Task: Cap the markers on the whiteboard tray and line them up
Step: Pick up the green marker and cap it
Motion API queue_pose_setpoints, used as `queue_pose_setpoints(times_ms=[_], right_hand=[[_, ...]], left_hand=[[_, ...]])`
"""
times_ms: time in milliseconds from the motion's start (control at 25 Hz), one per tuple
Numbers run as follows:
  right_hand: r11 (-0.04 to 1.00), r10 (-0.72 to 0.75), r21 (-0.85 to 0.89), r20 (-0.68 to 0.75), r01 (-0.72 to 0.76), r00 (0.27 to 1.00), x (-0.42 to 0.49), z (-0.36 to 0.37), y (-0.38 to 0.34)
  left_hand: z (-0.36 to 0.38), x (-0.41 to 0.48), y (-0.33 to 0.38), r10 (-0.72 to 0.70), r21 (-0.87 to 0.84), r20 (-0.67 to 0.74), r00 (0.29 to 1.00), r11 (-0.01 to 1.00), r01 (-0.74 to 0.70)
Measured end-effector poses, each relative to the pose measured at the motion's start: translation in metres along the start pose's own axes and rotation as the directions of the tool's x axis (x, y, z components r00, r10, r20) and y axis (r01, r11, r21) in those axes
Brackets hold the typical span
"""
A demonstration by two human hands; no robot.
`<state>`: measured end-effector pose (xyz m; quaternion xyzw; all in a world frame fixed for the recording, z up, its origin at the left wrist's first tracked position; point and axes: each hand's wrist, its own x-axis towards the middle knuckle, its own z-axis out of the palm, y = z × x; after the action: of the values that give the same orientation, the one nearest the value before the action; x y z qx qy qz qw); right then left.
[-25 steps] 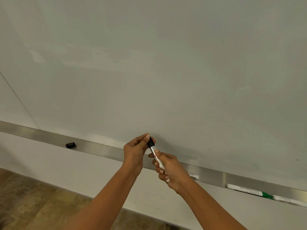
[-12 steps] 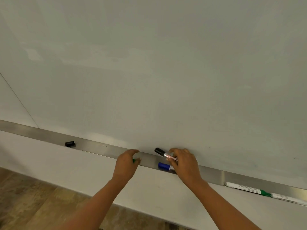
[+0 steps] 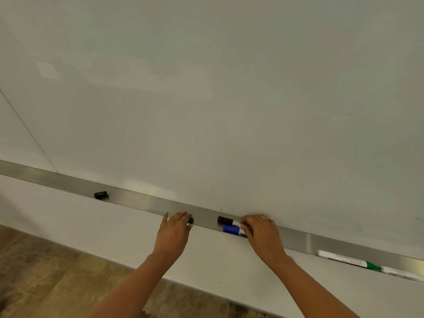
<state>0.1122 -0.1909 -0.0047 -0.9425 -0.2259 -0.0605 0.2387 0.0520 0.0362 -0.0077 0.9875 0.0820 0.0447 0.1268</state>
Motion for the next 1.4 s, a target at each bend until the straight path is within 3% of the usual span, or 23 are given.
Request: queue_pose_setpoints(times_ms=[280, 440, 720, 960, 1080, 1200, 1320, 1400], right_hand=[[1.0, 0.007, 0.002, -0.04, -0.007, 0.999, -0.009, -0.002, -0.001], [0.998, 0.052, -0.02, -0.042, -0.053, 0.998, -0.021, -0.008, 0.001], [0.985, 0.165, -0.019, -0.145, -0.17, 0.976, -0.046, -0.022, 0.016], [0.937, 0.31, -0.093, -0.225, -0.337, 0.924, -0.077, -0.043, 0.05], [0.879, 0.393, -0.225, -0.159, -0.421, 0.906, -0.09, -0.053, 0.071], [0.863, 0.402, -0.303, -0.076, -0.405, 0.913, -0.098, -0.06, 0.084], [0.891, 0.325, -0.322, -0.044, -0.322, 0.945, -0.101, -0.064, 0.092], [0.914, 0.266, -0.304, -0.048, -0.268, 0.963, -0.101, -0.064, 0.098]], left_hand=[[-0.006, 0.013, 0.003, 0.114, 0.029, -0.066, 0.991, 0.993, -0.112], [-0.016, 0.023, 0.009, 0.183, 0.048, -0.03, 0.983, 0.982, -0.182], [-0.036, 0.038, 0.017, 0.135, -0.018, 0.175, 0.975, 0.991, -0.134], [-0.032, 0.032, 0.026, 0.13, -0.125, 0.133, 0.983, 0.986, -0.113], [-0.024, 0.023, 0.043, 0.121, -0.255, 0.005, 0.993, 0.96, -0.116], [-0.019, 0.014, 0.071, 0.094, -0.432, -0.062, 0.994, 0.895, -0.112], [-0.014, 0.006, 0.108, 0.008, -0.597, -0.037, 0.999, 0.801, -0.028], [-0.01, 0.0, 0.131, -0.06, -0.737, 0.033, 0.998, 0.673, 0.065]])
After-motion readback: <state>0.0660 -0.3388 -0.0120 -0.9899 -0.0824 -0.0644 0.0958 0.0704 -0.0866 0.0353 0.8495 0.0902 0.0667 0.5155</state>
